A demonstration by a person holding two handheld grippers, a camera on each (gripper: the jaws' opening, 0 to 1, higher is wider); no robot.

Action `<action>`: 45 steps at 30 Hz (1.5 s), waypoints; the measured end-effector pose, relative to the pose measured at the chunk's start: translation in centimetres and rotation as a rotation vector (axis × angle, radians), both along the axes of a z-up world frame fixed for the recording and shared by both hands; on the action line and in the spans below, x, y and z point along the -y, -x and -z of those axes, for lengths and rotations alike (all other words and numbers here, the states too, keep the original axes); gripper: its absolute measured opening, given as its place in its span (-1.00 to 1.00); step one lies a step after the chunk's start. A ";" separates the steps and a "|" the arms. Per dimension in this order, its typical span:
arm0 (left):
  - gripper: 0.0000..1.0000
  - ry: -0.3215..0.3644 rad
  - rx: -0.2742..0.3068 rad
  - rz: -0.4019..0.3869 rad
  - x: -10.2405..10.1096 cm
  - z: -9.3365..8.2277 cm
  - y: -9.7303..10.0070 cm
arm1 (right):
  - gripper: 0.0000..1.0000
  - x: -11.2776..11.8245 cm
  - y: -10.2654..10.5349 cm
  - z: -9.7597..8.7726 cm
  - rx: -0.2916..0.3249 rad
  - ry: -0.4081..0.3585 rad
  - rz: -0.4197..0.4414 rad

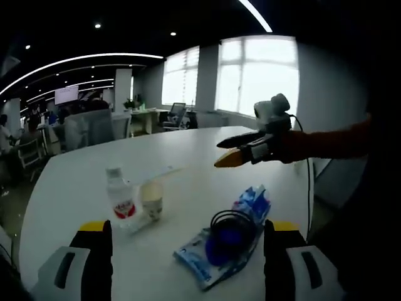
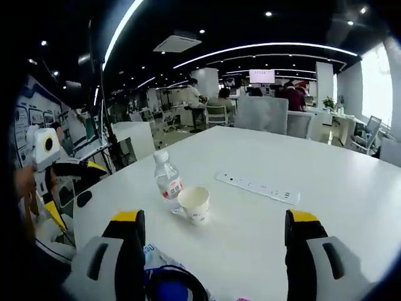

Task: Arrange the tabletop items into an orderly group along one side of the table until the central work area is clear of visible clutter.

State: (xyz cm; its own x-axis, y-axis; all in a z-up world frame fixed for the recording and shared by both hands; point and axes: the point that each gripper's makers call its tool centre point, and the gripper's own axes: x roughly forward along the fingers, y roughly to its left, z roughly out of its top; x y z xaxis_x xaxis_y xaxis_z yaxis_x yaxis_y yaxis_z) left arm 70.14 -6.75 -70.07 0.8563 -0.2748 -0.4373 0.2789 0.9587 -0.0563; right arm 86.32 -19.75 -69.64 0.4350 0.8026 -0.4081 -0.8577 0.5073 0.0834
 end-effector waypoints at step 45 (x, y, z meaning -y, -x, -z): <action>0.90 0.010 -0.020 -0.024 1.6 1.6 1.5 | 0.68 15.9 5.1 1.7 -0.047 0.100 0.212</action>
